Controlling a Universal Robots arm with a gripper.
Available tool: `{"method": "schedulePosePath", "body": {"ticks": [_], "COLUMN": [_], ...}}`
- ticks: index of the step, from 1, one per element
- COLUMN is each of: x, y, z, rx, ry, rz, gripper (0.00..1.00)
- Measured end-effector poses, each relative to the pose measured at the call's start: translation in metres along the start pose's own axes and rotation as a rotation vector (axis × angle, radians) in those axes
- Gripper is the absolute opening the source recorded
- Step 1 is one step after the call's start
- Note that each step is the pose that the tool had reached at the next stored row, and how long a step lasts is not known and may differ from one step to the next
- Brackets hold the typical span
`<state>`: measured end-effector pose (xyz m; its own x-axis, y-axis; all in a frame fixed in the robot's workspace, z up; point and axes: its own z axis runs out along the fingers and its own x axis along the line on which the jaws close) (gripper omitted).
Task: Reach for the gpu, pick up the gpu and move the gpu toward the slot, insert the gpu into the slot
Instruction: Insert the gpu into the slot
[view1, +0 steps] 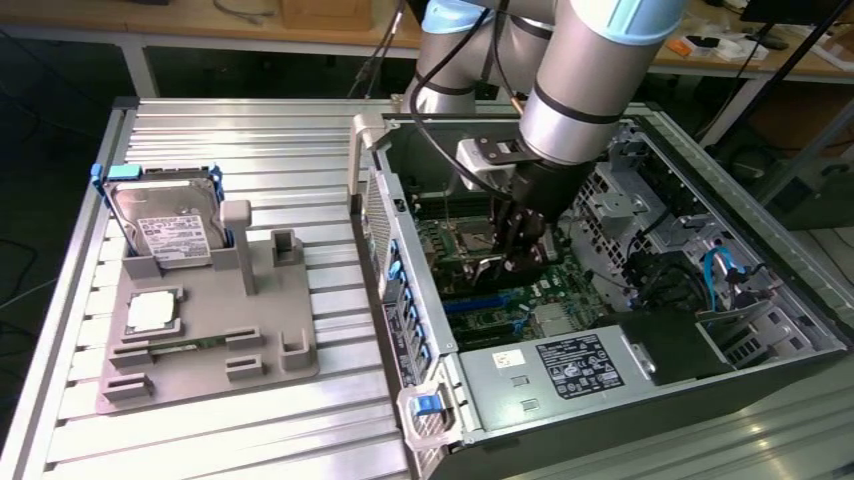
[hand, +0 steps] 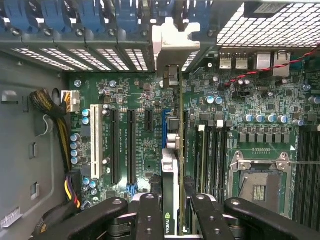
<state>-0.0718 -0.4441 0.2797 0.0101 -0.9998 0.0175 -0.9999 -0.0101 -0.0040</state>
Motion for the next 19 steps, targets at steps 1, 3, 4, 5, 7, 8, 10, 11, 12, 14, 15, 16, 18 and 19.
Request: {"method": "schedulePosePath", "body": {"ticks": [1,3,4,5,7,8,10,11,12,14,15,16,18,19], "x": [0.0001,0.0006,0.001,0.0016,0.0036,0.0049,0.0076,0.0083,0.0085,0.0085,0.0085,0.0085,0.0085,0.0084], "y": [0.0,0.0,0.0,-0.0001,0.0,0.0,0.0,0.0001,0.0001,0.0006,0.0007,0.0008,0.0014,0.002], "z": [0.0001,0.0002,0.0002,0.0002,0.0004,0.0005,0.0008,0.0009,0.001,0.0012,0.0013,0.0014,0.0015,0.0016], "rx": [0.0,0.0,-0.0001,-0.0001,-0.0001,0.0,-0.0001,-0.0001,0.0,-0.0001,-0.0001,-0.0001,-0.0001,0.0], "ry": [-0.0001,-0.0001,0.0,0.0,0.0,0.0,0.0001,0.0,0.0,0.0001,0.0,0.0001,0.0,-0.0002], "rz": [0.003,0.004,0.004,0.004,0.004,0.004,0.004,0.004,0.004,0.004,0.004,0.004,0.004,0.004], "gripper": [0.27,0.27,0.27,0.27,0.27,0.27,0.27,0.27,0.27,0.27,0.27,0.27,0.27,0.27]}}
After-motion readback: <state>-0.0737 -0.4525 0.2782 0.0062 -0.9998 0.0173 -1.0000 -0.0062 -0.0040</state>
